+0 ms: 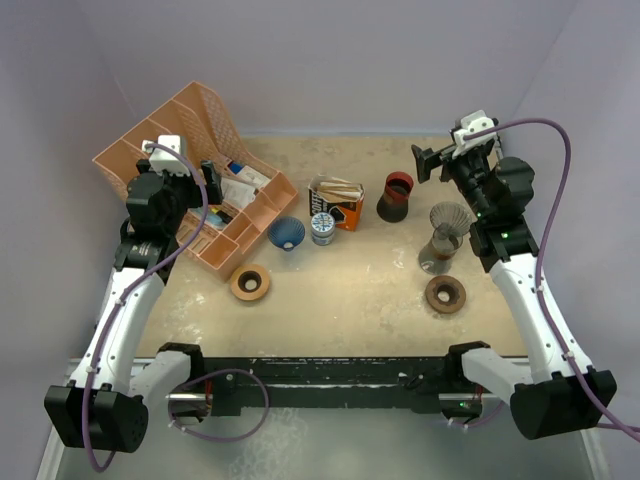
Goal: Place the coffee filter in the dripper
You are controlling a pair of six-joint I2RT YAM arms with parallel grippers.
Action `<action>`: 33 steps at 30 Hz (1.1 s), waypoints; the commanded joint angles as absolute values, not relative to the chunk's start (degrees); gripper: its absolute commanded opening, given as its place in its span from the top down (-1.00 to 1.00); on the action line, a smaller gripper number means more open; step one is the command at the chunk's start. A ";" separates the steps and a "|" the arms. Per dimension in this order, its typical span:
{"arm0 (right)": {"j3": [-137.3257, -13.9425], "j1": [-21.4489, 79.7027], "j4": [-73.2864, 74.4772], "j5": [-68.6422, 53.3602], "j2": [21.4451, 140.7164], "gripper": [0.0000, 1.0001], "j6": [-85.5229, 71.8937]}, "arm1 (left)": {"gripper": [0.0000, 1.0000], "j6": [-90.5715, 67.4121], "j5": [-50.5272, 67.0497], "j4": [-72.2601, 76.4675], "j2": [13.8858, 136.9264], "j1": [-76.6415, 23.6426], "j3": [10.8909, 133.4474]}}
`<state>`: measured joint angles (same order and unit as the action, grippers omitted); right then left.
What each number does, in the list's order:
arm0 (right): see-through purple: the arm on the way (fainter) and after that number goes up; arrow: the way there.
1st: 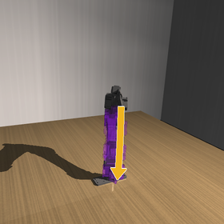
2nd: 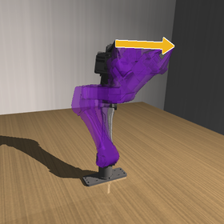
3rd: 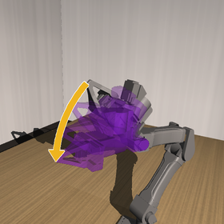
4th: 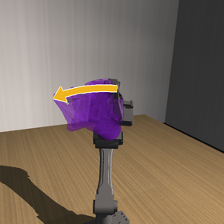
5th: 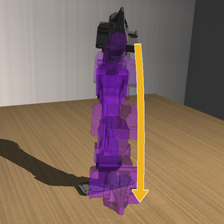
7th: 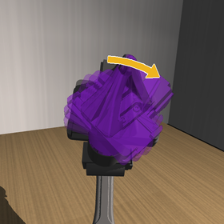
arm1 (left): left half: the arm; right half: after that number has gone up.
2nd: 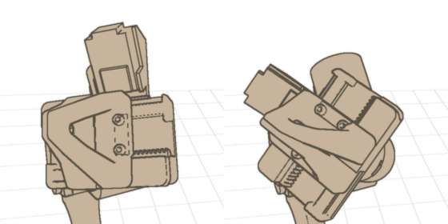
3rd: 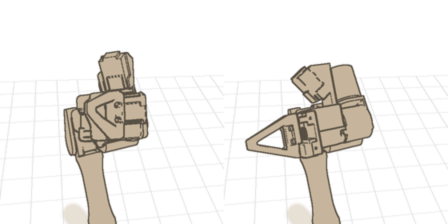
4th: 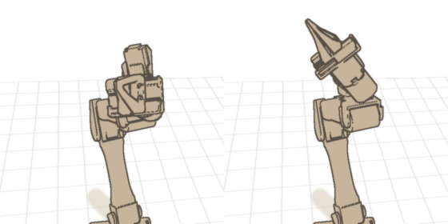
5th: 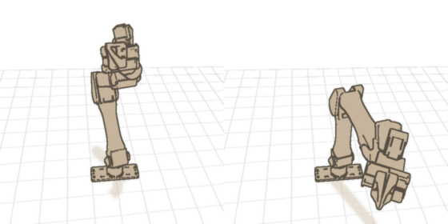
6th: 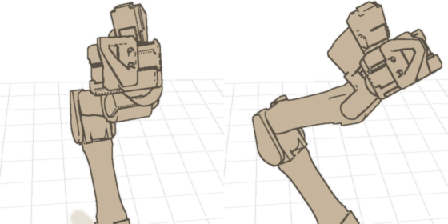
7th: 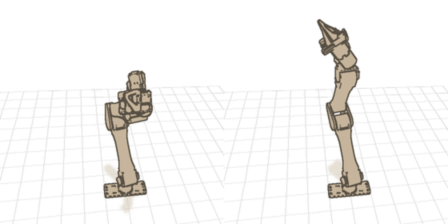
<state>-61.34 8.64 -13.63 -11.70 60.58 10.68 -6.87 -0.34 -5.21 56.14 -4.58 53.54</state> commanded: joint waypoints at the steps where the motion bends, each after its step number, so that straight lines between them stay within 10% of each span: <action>1: -61.24 8.97 -16.17 -12.65 59.15 -1.00 11.26 | -0.96 -6.84 0.09 -2.53 54.72 -4.65 53.74; 33: -63.37 9.05 -12.68 -13.48 58.83 -1.00 14.52 | -0.96 5.64 7.85 -13.93 56.41 -8.11 56.70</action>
